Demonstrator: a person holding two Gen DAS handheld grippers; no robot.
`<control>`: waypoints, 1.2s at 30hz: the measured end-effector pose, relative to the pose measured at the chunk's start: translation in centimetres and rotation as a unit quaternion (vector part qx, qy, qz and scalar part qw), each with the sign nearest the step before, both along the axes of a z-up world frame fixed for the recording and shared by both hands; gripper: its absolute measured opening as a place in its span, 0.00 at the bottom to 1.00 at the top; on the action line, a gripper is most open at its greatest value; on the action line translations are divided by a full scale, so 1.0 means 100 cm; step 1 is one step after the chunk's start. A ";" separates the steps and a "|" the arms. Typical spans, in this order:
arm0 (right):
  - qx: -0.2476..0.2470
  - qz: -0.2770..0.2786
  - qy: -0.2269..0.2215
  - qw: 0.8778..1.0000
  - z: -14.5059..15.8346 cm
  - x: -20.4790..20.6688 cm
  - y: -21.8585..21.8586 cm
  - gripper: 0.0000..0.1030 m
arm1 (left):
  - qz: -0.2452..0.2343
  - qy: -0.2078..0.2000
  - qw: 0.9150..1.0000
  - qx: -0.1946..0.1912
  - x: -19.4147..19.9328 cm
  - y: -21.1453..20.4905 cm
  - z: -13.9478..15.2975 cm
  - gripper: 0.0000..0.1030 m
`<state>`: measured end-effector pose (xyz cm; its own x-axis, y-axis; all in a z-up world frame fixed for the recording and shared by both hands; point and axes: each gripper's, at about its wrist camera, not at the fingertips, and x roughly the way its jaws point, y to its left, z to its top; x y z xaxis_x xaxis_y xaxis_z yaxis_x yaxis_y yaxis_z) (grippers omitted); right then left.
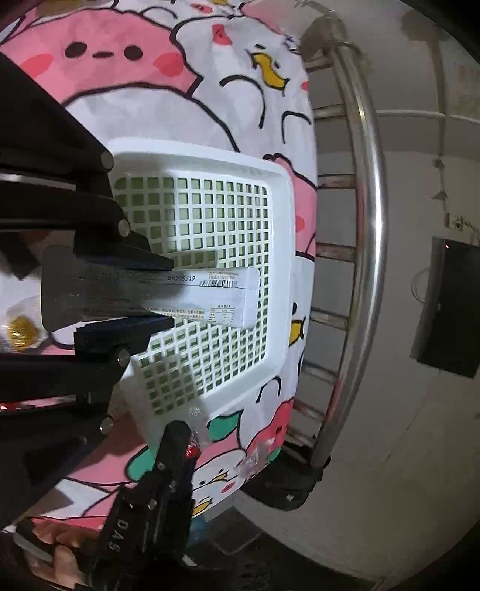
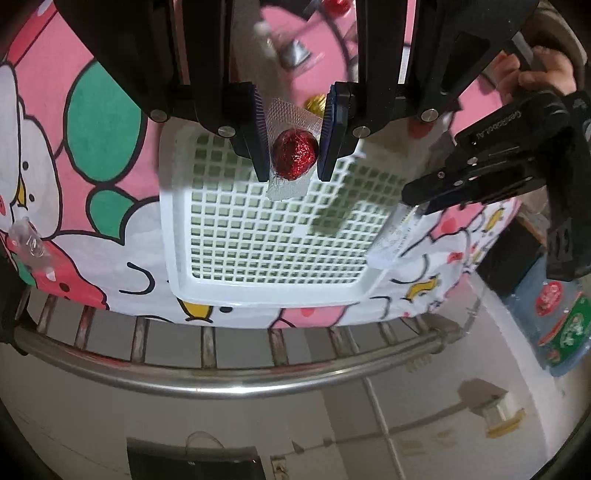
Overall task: Organize snacks
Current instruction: 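Carry the snack stick and red chocolate to the white tray and release both, then withdraw both grippers from the tray toward the remaining snacks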
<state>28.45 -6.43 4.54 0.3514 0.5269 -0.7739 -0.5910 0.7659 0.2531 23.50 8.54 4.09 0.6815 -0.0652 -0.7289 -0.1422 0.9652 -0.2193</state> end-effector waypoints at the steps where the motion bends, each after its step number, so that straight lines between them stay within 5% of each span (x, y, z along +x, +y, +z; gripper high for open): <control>1: -0.001 -0.001 0.011 1.000 -0.004 0.007 0.003 0.24 | 0.004 0.006 1.000 -0.004 0.006 0.001 -0.003 0.25; 20: -0.040 -0.030 0.056 0.997 -0.062 0.059 0.022 0.24 | 0.046 0.069 0.996 -0.018 0.057 0.016 -0.058 0.25; 24: -0.039 -0.041 0.060 0.997 -0.068 0.062 0.019 0.34 | 0.058 0.069 0.996 -0.024 0.057 0.016 -0.066 0.29; 26: -0.033 -0.042 0.066 0.996 -0.067 0.065 0.016 0.40 | 0.055 0.064 0.996 -0.034 0.056 0.017 -0.064 0.44; 27: -0.023 -0.043 0.070 0.996 -0.064 0.065 0.013 0.49 | 0.053 0.057 0.996 -0.042 0.055 0.017 -0.061 0.66; 29: -0.004 -0.055 0.056 0.997 -0.052 0.062 0.005 0.70 | 0.069 0.024 0.997 -0.031 0.044 0.018 -0.047 0.86; 31: 0.018 -0.069 0.018 0.997 -0.031 0.053 -0.008 0.85 | 0.076 -0.002 0.997 -0.019 0.033 0.020 -0.031 0.93; 36: 0.045 -0.065 -0.039 0.996 0.016 0.025 -0.033 0.88 | 0.071 -0.053 0.996 -0.015 0.006 0.025 0.013 0.96</control>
<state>30.92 -9.78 6.19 0.4781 0.5393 -0.6933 -0.5091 0.8133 0.2817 24.09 11.01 5.38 0.7586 0.0164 -0.6514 -0.2507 0.9301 -0.2686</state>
